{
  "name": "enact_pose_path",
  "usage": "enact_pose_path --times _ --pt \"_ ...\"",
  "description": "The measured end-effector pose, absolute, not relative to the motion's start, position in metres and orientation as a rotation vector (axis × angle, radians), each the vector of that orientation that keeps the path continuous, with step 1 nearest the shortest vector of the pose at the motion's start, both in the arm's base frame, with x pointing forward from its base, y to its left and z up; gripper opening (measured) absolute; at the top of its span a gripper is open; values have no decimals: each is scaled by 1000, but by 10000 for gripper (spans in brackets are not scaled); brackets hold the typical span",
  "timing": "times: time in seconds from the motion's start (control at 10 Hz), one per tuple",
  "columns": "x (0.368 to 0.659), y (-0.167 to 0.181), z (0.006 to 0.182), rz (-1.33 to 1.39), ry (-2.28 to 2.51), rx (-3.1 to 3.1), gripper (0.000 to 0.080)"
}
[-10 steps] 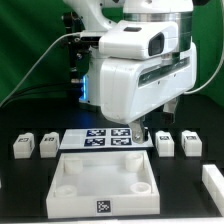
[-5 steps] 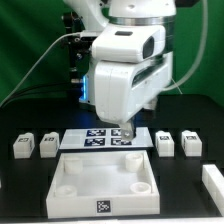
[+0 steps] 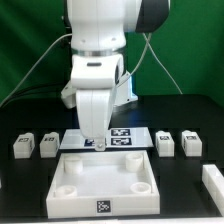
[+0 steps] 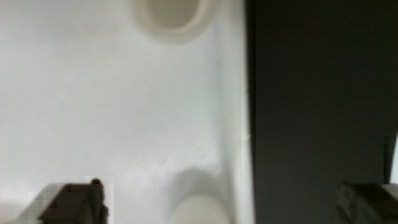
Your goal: Assemble one leg
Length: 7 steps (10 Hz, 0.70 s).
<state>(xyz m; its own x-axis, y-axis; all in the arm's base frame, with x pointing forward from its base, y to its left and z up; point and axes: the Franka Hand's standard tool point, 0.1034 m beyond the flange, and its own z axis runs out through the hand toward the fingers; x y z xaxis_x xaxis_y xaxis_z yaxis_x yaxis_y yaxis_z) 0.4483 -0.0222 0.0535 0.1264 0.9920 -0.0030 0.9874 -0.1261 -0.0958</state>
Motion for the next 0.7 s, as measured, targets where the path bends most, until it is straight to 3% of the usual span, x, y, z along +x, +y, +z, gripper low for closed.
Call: enact_pose_path --times 0.4,0.7 --pt "445 -18 19 10 -2058 -2318 650" --pt "445 -17 14 7 -2055 -2318 650"
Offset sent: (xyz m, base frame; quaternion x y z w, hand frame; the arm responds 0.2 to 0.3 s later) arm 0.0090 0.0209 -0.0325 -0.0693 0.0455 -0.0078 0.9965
